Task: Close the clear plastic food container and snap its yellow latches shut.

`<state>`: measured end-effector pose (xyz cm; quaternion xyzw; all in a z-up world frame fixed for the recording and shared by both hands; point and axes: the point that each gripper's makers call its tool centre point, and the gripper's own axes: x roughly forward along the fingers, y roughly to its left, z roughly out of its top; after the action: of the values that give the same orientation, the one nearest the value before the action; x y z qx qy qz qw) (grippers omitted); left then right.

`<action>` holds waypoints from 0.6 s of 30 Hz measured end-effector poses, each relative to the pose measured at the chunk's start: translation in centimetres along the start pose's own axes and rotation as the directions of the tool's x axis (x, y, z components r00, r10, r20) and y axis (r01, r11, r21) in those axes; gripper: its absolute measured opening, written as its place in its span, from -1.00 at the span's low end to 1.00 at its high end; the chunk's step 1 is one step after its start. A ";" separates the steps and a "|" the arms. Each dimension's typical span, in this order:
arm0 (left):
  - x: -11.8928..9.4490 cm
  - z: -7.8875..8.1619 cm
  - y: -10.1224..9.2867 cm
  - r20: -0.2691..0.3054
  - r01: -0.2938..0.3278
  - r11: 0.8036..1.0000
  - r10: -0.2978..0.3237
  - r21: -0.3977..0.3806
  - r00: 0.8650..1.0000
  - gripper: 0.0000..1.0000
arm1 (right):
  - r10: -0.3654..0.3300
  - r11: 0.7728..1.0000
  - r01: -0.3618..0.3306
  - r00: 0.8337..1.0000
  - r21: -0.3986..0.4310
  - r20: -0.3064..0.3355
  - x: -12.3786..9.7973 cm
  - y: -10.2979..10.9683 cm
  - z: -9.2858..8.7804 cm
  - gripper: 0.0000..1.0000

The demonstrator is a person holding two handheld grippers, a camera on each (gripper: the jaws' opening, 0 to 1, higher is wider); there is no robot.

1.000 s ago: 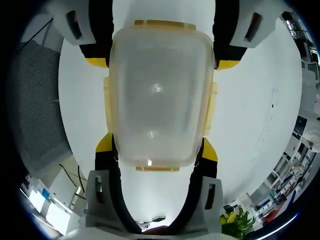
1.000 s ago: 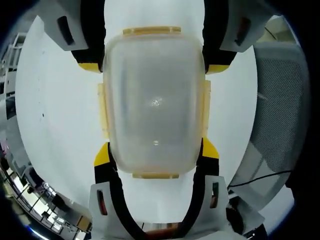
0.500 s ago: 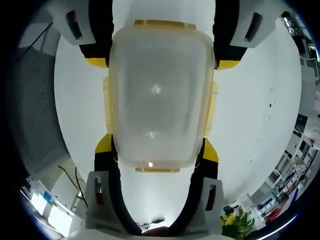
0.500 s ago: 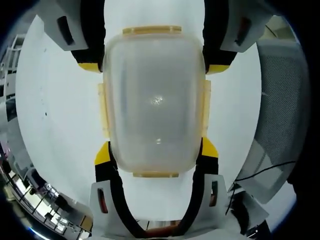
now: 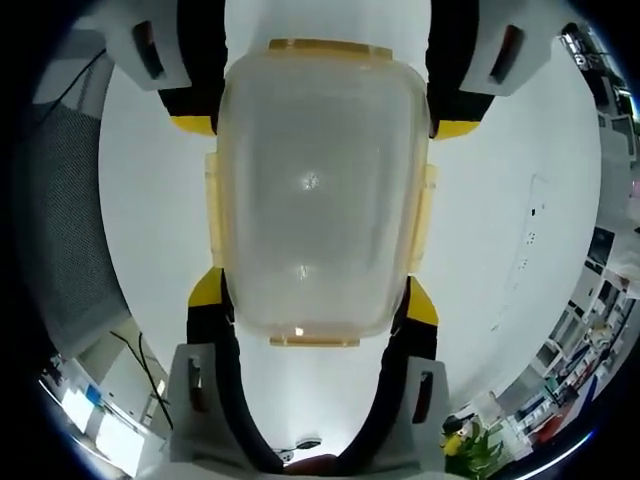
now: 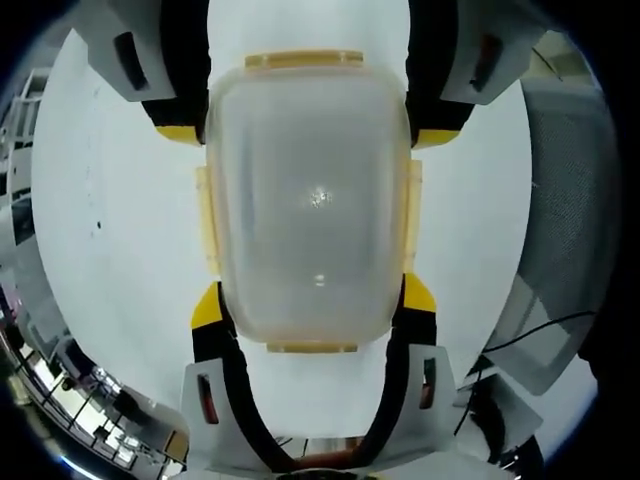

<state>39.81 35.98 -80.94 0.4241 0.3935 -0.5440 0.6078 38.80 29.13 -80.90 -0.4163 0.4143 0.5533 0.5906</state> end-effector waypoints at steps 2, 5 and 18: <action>0.0 0.0 0.4 -0.004 0.002 1.000 -0.002 0.003 1.000 0.59 | 0.000 1.000 0.000 1.000 0.002 0.000 0.0 -0.4 0.1 0.57; 0.1 -0.1 1.1 -0.003 0.003 1.000 -0.003 0.005 1.000 0.59 | -0.002 1.000 0.002 1.000 0.003 -0.005 0.1 -1.0 0.2 0.57; 0.4 0.0 2.9 -0.011 0.003 1.000 -0.003 0.014 1.000 0.60 | -0.008 1.000 0.008 1.000 0.018 -0.005 0.2 -2.8 0.1 0.58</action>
<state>42.73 36.01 -81.02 0.4308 0.3937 -0.5453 0.6017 41.64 29.14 -80.98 -0.4141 0.4190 0.5463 0.5955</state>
